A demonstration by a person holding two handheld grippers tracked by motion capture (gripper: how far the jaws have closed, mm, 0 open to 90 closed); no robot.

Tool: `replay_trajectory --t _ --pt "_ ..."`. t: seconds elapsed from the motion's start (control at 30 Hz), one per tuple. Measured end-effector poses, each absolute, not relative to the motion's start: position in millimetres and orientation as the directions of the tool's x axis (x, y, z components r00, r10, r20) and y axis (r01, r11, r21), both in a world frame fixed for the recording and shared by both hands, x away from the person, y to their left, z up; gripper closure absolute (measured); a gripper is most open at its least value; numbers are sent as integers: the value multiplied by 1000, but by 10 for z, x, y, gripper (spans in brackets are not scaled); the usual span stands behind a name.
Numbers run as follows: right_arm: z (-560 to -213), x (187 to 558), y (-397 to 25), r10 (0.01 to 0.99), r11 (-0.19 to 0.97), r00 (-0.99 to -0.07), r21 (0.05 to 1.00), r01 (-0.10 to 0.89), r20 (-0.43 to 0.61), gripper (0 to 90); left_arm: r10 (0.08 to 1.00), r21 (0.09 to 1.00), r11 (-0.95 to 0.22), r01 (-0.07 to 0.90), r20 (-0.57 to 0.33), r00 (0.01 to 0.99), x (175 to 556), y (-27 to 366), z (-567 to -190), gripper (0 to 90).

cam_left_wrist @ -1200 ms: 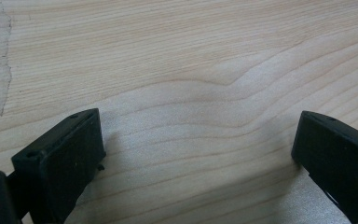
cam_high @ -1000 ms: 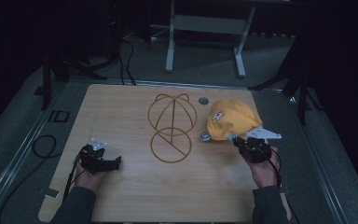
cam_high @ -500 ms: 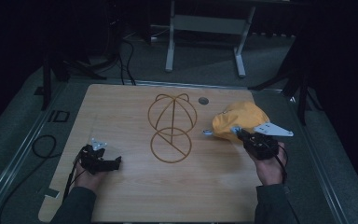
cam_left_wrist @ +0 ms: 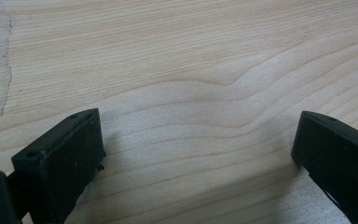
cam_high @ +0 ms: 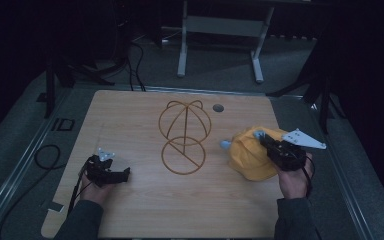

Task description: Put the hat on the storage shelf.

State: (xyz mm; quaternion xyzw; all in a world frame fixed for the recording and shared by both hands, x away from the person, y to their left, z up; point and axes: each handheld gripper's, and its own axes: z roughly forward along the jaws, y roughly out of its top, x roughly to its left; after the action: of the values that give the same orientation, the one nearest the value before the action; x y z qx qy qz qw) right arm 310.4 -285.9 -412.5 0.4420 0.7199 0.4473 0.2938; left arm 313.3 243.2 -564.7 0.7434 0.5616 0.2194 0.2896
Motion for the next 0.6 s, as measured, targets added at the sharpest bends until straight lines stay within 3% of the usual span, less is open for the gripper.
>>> replay_trajectory --t 0.3,0.6 --pt "-4273 3097 -3027 937 213 -344 870 445 -53 766 962 680 -200 706 0 273 3133 2431 -5649 23" --pt "-4318 3066 -3052 924 254 -374 863 437 -83 620 962 679 -200 706 0 272 3132 2431 -5649 23"
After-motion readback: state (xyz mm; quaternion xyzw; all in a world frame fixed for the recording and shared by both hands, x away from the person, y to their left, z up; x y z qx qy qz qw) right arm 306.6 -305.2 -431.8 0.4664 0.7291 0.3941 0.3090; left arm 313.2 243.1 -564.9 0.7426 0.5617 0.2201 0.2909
